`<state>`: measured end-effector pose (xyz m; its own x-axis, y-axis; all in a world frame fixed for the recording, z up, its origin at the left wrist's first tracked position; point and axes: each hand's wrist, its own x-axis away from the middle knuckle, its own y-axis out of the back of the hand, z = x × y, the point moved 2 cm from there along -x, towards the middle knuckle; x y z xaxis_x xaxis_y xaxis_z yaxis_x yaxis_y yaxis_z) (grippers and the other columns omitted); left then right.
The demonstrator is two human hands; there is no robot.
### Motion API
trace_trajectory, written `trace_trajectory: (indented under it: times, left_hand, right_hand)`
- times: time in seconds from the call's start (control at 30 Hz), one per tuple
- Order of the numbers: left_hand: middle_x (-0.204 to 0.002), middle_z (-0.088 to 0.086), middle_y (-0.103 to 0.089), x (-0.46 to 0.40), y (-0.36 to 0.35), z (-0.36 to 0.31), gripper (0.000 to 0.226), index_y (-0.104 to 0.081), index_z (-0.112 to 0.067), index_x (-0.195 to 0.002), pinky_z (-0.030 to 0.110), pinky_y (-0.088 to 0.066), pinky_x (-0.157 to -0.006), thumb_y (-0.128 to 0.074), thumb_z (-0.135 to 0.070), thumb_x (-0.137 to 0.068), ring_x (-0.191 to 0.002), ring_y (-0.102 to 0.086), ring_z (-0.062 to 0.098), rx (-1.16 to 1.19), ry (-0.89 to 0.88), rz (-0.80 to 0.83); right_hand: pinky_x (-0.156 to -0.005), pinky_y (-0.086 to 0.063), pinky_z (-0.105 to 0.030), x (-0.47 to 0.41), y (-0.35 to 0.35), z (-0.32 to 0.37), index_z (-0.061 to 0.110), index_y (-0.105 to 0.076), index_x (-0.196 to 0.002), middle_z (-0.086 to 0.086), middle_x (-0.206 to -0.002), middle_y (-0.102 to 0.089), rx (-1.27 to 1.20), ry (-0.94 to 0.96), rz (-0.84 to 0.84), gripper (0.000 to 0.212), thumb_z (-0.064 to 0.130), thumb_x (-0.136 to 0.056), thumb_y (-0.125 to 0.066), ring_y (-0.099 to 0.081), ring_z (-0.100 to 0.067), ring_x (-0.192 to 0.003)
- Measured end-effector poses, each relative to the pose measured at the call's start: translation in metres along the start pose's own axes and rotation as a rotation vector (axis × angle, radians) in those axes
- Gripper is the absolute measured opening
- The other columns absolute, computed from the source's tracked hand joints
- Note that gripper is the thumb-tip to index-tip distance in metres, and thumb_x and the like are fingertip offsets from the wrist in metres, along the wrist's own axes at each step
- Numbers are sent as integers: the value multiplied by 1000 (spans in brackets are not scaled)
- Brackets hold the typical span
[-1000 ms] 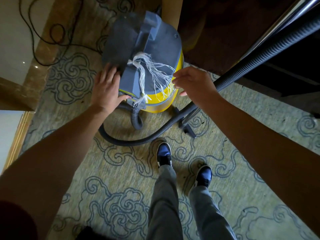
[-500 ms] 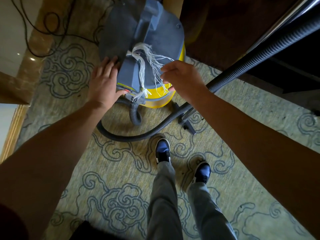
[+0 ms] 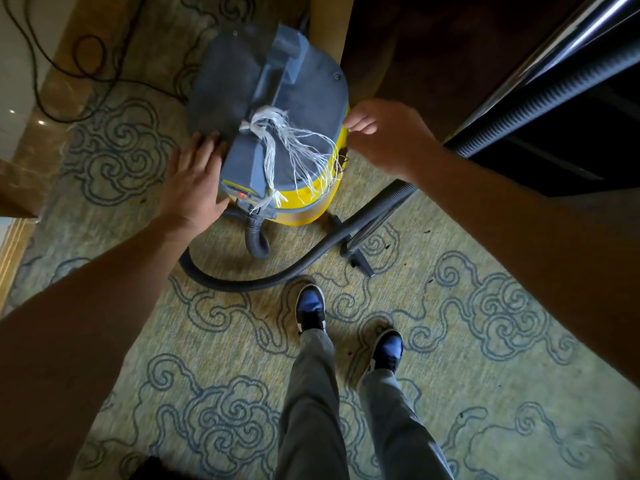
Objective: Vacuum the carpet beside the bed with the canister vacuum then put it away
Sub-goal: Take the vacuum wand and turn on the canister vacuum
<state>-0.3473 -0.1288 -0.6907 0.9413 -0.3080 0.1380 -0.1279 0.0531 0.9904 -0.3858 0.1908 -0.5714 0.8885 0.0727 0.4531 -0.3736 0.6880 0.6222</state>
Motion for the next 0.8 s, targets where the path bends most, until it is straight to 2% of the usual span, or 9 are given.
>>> trace_trajectory:
  times: [0.13, 0.3, 0.53, 0.67, 0.8]
  left_hand:
    - [-158, 13, -33, 10, 20, 2, 84, -48, -11, -139, 55, -36, -109, -84, -25, -64, -134, -41, 41, 30, 89, 2]
    - [-133, 19, -51, 18, 61, -15, 57, -58, -10, -126, 51, -47, -96, -75, -35, -77, -114, -55, 43, 176, 242, -66]
    - [-115, 22, -57, 17, 129, -74, 37, -64, -8, -115, 49, -47, -91, -60, -19, -79, -107, -55, 43, 357, 414, -208]
    - [-112, 18, -59, -20, 182, -135, 35, -66, -5, -111, 44, -48, -87, -65, -25, -82, -101, -59, 38, 591, 342, -383]
    - [-113, 16, -57, -69, 245, -212, 33, -64, -2, -110, 41, -51, -87, -68, -22, -84, -97, -62, 33, 738, 74, -535]
  right_hand:
    - [-102, -50, -32, 0, 50, 8, 21, -70, -114, 4, -115, -73, 139, 40, -26, 26, 27, -90, -65, -66, -11, -109]
    - [-101, -50, -29, 14, 92, 34, 16, -70, -113, 3, -114, -73, 145, 99, -74, 26, 27, -90, -67, -66, -10, -108]
    - [-96, -50, -31, 64, 138, 68, 16, -72, -112, 1, -112, -73, 154, 135, -88, 25, 28, -90, -68, -66, -14, -107]
    - [-99, -48, -37, 112, 185, 69, 19, -68, -119, -1, -124, -66, 254, 209, -120, 33, 29, -88, -68, -60, -18, -116]
    - [-99, -48, -38, 157, 235, 58, 22, -64, -125, 5, -128, -60, 375, 288, -171, 36, 27, -89, -67, -56, -14, -119]
